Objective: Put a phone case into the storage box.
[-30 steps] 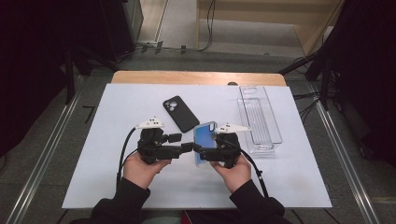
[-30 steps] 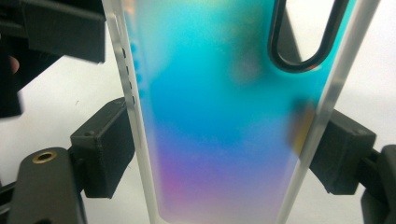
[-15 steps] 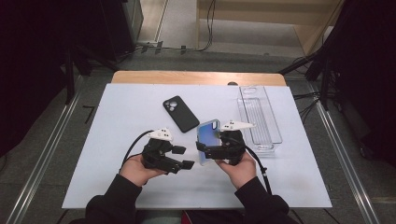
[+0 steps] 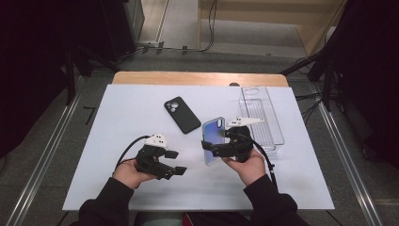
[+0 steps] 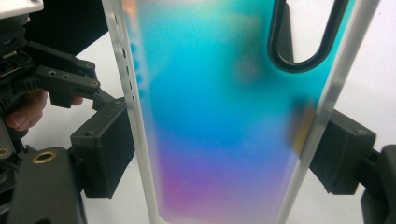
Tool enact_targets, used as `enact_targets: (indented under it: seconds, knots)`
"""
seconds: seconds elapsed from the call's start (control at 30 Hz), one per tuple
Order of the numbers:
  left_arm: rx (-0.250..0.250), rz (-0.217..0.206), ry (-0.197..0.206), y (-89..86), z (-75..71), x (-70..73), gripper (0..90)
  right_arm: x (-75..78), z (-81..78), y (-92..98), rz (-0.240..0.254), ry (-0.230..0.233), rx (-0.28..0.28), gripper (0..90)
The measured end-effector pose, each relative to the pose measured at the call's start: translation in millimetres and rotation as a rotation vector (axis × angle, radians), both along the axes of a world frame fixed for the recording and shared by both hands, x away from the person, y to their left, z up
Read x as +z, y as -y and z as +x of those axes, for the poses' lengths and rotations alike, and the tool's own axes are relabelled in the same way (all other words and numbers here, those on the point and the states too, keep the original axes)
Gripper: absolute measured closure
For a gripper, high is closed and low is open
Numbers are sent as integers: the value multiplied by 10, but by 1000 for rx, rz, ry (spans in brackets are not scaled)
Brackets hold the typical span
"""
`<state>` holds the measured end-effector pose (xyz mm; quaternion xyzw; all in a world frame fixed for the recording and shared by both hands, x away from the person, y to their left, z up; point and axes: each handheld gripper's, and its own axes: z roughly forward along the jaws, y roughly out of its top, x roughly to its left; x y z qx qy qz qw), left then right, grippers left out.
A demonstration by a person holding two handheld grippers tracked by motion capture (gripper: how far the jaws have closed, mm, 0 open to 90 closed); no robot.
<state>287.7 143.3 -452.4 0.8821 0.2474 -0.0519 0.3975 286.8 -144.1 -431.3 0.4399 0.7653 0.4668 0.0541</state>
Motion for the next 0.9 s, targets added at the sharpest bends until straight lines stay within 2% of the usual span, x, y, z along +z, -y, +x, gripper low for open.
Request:
enact_targets:
  seconds: [0.17, 0.27, 0.5, 0.77, 0.8, 0.9]
  knots:
    - [18, 9, -8, -62, -9, -24, 283, 21, 21, 44, -1, 2, 5, 163]
    - [48, 9, -17, -106, -18, -38, 283, 47, 45, 83, -10, -1, 28, 163]
    - [53, 0, -27, -142, -51, -40, 283, 94, 61, 158, -14, 7, 40, 163]
    - [82, 6, -26, -217, -77, -43, 283, 188, 85, 288, -4, 22, 17, 163]
    - [102, -1, -20, -229, -73, -43, 283, 217, 91, 315, -4, 21, 4, 163]
    - [117, -14, -30, -243, -73, -34, 283, 239, 103, 343, -3, 31, -6, 163]
